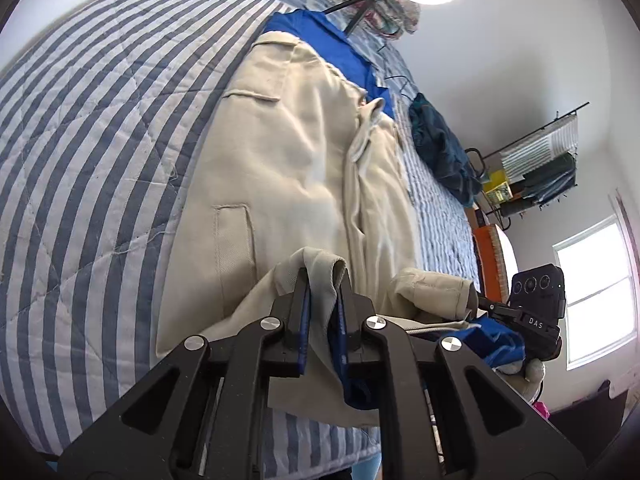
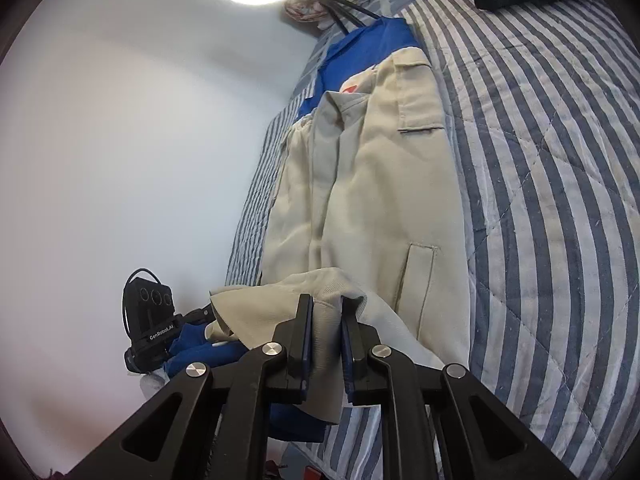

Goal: Fold large clothes
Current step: 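Lift the hem with both grippers and fold it toward the blue collar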

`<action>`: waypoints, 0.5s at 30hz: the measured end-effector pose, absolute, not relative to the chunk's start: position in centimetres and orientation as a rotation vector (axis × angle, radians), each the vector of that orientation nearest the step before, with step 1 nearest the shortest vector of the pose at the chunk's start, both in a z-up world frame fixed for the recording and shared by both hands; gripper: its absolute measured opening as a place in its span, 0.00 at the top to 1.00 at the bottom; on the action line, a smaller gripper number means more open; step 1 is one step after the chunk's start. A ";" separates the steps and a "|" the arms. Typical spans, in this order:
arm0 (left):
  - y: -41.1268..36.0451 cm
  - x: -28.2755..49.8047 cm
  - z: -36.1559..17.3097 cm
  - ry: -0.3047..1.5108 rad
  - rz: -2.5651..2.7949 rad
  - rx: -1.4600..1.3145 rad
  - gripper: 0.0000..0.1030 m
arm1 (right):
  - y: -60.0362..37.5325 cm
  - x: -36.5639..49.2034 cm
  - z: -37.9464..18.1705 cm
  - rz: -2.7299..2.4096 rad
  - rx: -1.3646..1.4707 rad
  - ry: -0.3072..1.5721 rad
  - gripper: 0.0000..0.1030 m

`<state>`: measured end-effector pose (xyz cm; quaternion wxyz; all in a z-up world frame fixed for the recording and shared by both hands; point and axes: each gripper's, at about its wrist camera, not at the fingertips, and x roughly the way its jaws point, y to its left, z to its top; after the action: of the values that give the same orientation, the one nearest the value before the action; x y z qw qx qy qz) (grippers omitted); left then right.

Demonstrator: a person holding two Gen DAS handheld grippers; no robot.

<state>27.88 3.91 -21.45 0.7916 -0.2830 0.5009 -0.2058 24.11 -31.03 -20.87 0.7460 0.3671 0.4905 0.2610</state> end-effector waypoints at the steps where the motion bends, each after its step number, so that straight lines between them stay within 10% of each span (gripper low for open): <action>1: 3.8 28.3 -21.8 1.085 -0.435 -0.603 0.91 | -31.1 24.5 -21.3 0.575 0.817 1.076 0.90; 8: 3.5 29.9 -23.2 1.094 -0.403 -0.599 0.90 | -32.6 25.6 -23.5 0.585 0.997 1.077 0.73; 11: 4.1 30.1 -23.2 1.096 -0.394 -0.622 0.61 | -34.6 24.9 -22.4 0.580 1.031 1.012 0.41; 15: 5.5 29.9 -22.5 1.064 -0.408 -0.665 0.59 | -35.8 23.7 -20.8 0.578 0.927 0.965 0.45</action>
<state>29.86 5.46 -22.45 0.7901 -0.3090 0.4943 -0.1896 23.68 -35.85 -20.81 0.7461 0.4233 0.4407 0.2642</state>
